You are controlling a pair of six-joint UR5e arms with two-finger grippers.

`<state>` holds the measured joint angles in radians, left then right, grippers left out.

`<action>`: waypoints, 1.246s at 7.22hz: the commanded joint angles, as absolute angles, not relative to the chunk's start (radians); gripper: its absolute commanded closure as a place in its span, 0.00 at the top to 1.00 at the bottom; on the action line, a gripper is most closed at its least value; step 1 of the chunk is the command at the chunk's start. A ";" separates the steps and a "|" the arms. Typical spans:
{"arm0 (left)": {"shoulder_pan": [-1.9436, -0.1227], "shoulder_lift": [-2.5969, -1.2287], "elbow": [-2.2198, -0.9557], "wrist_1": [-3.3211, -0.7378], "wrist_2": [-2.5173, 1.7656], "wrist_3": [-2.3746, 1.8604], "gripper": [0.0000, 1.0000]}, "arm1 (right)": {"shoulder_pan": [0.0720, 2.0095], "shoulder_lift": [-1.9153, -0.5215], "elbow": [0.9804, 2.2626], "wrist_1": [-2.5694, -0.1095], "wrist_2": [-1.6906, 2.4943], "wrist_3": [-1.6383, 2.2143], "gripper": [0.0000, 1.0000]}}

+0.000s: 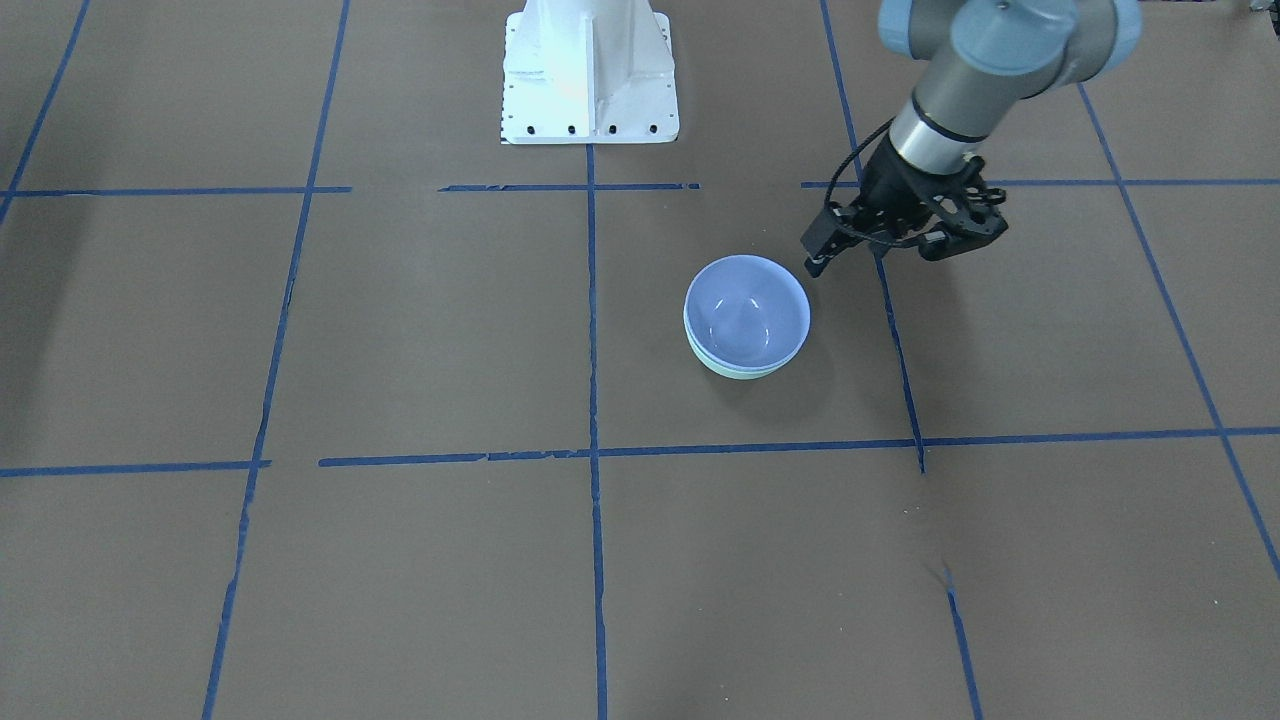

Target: Stack blue bowl on green bowl

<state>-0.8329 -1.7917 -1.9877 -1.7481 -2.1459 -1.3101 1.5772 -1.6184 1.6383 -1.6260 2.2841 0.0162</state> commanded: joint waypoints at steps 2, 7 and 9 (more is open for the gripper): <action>-1.203 -1.503 -1.967 -1.734 -2.264 -0.526 1.00 | 1.577 -1.618 1.638 -1.626 2.284 0.015 1.00; -1.598 -1.362 -1.821 -1.629 -2.264 0.149 1.00 | 1.578 -1.618 1.638 -1.626 2.284 0.017 1.00; -1.603 -1.353 -1.807 -1.594 -2.339 0.152 1.00 | 1.577 -1.618 1.638 -1.626 2.284 0.015 1.00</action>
<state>-1.5950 -1.3585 -1.8194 -1.6141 -2.2870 0.1427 1.5776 -1.6183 1.6383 -1.6260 2.2841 0.0166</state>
